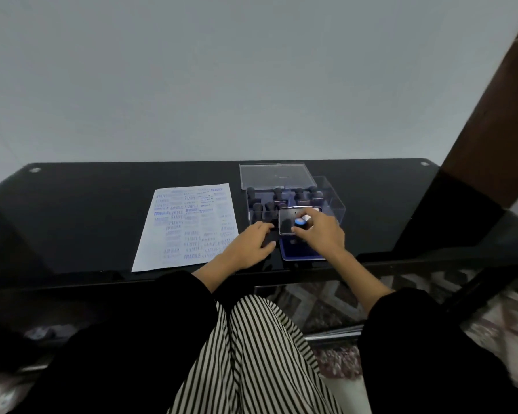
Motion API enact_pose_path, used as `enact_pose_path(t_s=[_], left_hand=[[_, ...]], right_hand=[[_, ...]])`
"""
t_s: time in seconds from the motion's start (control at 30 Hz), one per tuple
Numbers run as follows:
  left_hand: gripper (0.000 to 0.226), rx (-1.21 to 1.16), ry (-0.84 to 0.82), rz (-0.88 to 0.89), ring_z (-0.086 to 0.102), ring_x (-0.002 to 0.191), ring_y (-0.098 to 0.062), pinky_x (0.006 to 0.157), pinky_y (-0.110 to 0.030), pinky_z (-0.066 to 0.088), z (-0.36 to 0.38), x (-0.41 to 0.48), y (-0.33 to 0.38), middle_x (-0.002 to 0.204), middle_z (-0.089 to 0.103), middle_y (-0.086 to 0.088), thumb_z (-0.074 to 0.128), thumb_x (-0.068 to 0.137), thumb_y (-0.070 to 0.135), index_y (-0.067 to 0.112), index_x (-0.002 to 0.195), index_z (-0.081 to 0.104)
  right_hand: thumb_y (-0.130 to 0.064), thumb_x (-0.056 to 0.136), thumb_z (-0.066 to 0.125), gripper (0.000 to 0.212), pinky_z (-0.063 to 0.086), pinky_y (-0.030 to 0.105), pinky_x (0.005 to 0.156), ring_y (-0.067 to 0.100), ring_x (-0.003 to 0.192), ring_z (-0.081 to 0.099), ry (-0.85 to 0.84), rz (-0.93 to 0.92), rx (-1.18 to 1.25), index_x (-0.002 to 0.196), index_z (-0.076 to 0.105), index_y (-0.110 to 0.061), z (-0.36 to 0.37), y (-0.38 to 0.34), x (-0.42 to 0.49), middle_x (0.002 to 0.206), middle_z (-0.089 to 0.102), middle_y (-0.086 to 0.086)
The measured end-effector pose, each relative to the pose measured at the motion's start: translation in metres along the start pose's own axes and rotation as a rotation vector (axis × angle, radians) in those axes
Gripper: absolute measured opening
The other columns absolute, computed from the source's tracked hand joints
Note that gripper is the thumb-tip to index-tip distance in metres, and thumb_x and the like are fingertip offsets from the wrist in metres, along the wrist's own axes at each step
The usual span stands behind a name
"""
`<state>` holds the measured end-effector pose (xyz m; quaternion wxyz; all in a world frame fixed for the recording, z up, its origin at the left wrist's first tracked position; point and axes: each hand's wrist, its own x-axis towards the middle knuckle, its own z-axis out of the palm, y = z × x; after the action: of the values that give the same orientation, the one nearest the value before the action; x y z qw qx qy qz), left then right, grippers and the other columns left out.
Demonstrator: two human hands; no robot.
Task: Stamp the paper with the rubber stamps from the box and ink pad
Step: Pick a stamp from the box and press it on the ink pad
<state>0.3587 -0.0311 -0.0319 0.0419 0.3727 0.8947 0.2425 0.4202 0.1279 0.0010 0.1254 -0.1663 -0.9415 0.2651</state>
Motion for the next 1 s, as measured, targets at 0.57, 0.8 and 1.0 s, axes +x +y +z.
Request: enact_pose_path(t_s=[0.57,0.8,1.0], left_hand=[[0.084,0.003,-0.073,-0.096,0.027,0.137,-0.024,0.113,-0.031,0.023,0.034,0.01,-0.001,0.148,0.027,-0.012,0.062,0.083,0.049,0.002,0.143,0.027],[0.077,-0.166,0.036,-0.156,0.033,0.13,-0.025,0.112,-0.035,0.029,0.048,0.017,-0.005,0.138,0.034,-0.011,0.073,0.074,0.043,0.01,0.136,0.042],[0.072,-0.19,0.057,-0.158,0.036,0.126,-0.024,0.108,-0.034,0.032,0.05,0.018,-0.007,0.134,0.037,-0.01,0.075,0.073,0.042,0.011,0.131,0.046]], right_hand=[[-0.026,0.098,0.041,0.018,0.035,0.032,0.062,0.025,0.079,0.049,-0.064,-0.145,-0.109,0.087,0.035,-0.014,0.034,0.019,-0.004,0.095,0.055,0.011],[-0.022,0.097,0.044,0.02,0.04,0.035,0.069,0.03,0.088,0.055,-0.099,-0.162,-0.072,0.095,0.047,-0.003,0.037,0.017,0.012,0.1,0.057,0.015],[-0.018,0.096,0.045,0.014,0.038,0.036,0.064,0.033,0.082,0.055,-0.038,-0.166,-0.003,0.086,0.041,-0.008,0.045,0.021,0.006,0.09,0.058,0.017]])
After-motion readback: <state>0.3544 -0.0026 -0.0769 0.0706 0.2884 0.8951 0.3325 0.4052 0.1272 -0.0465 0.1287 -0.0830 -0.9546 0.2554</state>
